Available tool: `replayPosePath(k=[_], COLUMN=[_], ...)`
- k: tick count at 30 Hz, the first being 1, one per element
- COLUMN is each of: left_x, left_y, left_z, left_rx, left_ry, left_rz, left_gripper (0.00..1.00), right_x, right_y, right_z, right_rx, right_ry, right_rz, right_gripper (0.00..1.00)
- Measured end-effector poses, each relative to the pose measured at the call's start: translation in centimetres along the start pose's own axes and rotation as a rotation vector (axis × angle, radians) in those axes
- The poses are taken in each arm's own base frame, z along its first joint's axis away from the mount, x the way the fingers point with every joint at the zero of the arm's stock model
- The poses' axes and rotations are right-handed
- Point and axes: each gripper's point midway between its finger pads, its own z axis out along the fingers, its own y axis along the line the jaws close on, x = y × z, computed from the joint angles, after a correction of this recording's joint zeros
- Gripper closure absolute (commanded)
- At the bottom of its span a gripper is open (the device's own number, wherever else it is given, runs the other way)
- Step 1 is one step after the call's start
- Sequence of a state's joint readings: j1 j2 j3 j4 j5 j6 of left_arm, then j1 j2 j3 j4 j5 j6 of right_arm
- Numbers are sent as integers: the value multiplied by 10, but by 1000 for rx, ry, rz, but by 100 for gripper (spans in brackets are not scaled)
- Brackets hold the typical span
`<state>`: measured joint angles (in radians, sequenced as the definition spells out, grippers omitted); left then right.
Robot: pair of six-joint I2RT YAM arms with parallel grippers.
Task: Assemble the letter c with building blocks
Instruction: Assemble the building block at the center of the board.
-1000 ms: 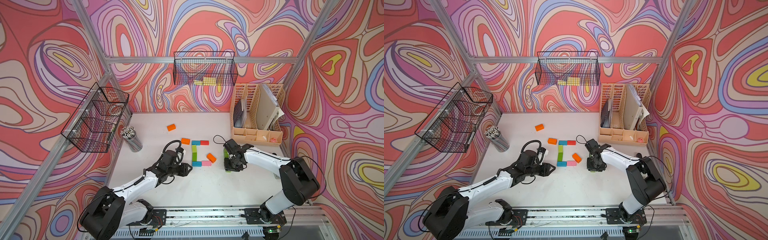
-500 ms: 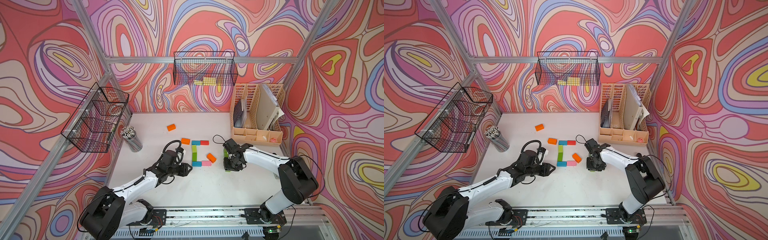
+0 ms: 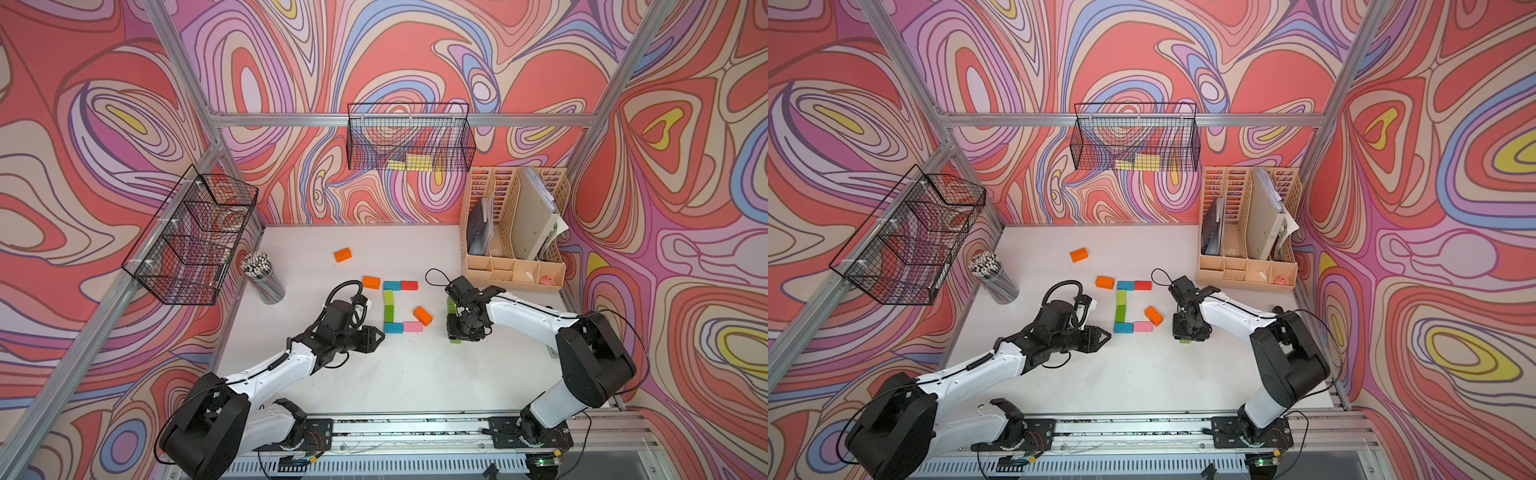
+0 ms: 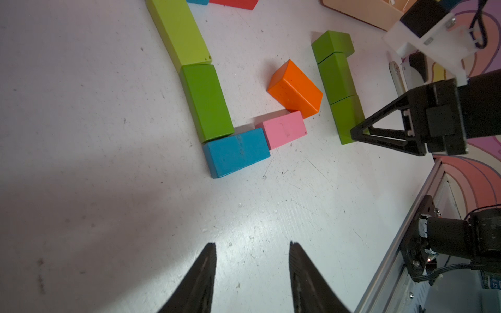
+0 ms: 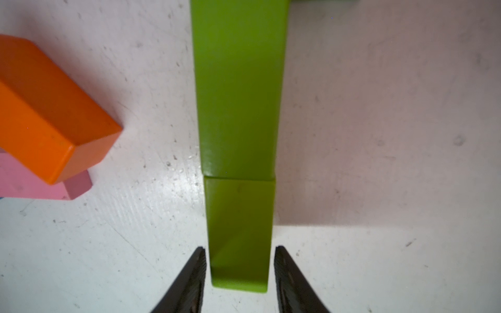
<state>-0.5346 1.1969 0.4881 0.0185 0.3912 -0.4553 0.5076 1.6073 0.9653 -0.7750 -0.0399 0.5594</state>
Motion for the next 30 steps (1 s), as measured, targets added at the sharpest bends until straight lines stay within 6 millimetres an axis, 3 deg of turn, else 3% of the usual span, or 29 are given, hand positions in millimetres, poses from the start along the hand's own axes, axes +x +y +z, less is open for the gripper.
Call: replayPosePath(k=[6,14,19,27,29,30], left_x=[-2,-9,-20,-90,-109,-118], left_y=[1,18,35,47,52,56], left_z=[-2,-5,-9,-16,-17,-17], left_rx=[-10,-109,-212,-360,-400,-422], left_ry=[-10,-57,-112,-240,-255,-261], left_rz=[2,-12,-60,-93,-102,-106], left_gripper=[53,47,38,35,23,23], right_x=[-3,-39,-55,-77,-80,-82], right_y=[-1,9,10,10,9,8], right_z=[-15,-79,-86,-72,-71,-71], right_rx=[-1,-73,-77,-96,-100,-105], right_ry=[-37,-290,-361,-379,-382,-386], right_rz=[2,22,35,32,26,22], right_gripper=[40,30,29,27,26,25])
